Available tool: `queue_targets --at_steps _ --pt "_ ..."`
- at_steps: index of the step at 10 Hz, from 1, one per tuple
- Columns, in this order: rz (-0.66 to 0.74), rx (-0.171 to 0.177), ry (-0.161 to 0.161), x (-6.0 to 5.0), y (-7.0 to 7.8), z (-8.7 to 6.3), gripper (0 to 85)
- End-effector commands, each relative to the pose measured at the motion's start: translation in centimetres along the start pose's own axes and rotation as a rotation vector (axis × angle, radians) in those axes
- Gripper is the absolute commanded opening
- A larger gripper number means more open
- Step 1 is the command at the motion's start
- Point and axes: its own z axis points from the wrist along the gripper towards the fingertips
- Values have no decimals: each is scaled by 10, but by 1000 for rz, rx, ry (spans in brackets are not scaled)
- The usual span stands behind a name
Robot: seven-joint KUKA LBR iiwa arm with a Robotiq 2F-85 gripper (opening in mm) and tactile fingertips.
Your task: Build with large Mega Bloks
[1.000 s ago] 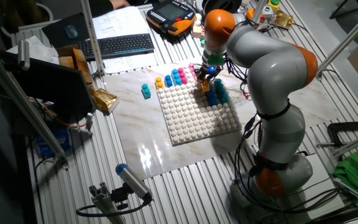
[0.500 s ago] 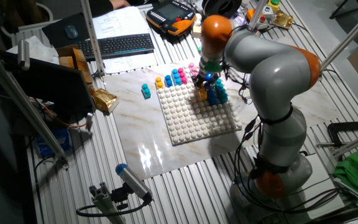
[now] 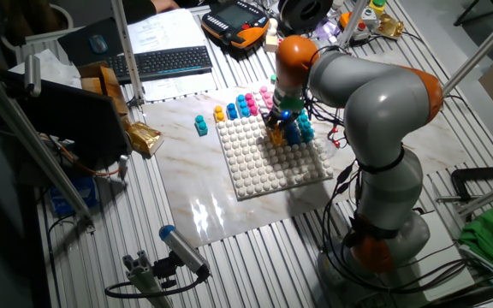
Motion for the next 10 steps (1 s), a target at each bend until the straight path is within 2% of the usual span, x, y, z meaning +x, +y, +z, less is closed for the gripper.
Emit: queue_targets --at_steps 1,6,10 --pt "-8 8 -2 1 -1 1 10" --pt "-24 2 -6 -1 -8 8 10" --pt "-28 -3 -4 3 -4 14 10"
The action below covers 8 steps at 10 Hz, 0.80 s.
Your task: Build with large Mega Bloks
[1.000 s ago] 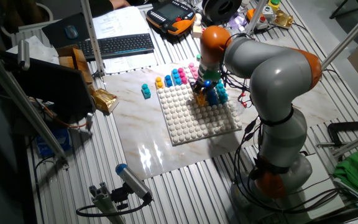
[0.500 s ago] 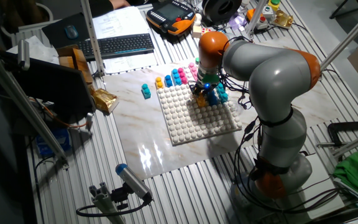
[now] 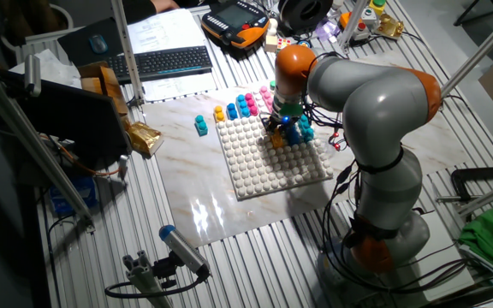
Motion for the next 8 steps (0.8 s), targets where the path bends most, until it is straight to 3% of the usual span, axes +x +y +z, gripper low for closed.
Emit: queue_targets --at_steps 1,8 --pt "-3 0 1 0 0 2 10" --pt "-2 -5 -12 -2 2 10 17"
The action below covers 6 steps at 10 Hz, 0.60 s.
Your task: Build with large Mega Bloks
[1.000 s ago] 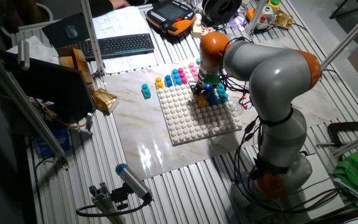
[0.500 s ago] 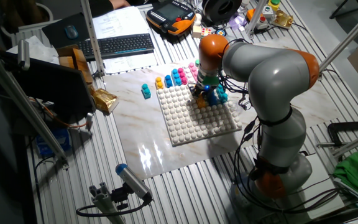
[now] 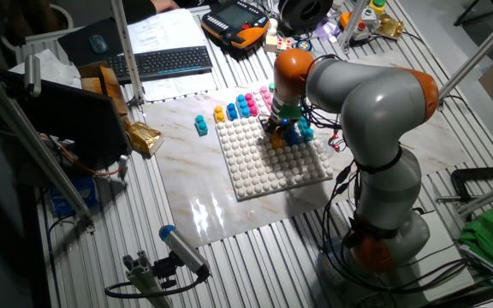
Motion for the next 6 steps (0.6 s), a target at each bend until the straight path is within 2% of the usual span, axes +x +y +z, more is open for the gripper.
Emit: queue_targets --at_steps 1,2,3,4,5,6 --pt "0 7 1 0 1 0 57" --pt "12 13 -1 0 1 0 163" --pt "40 14 9 0 2 -1 327" --pt "52 18 5 0 3 -2 487" --pt "60 20 3 0 4 -3 563" --pt "61 20 8 -1 4 -6 557"
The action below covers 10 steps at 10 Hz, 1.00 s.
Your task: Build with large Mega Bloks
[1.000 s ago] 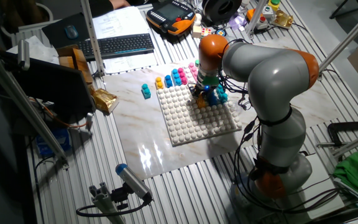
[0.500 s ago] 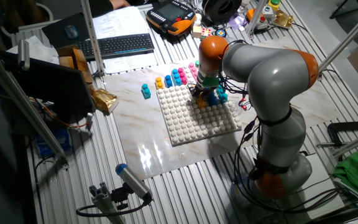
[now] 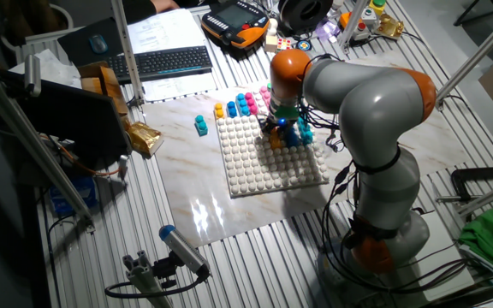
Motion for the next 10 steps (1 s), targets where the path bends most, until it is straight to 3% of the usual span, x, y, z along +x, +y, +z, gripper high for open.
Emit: queue_targets --at_steps 1,3,6,8,10 --pt "-2 -1 11 -2 -1 -5 557" --pt "-11 5 35 -12 -2 -24 547" --pt "-24 -10 59 -38 -11 -45 493" --pt "-20 -33 43 -53 -17 -43 390" --pt "-27 -40 36 -63 -22 -43 177"
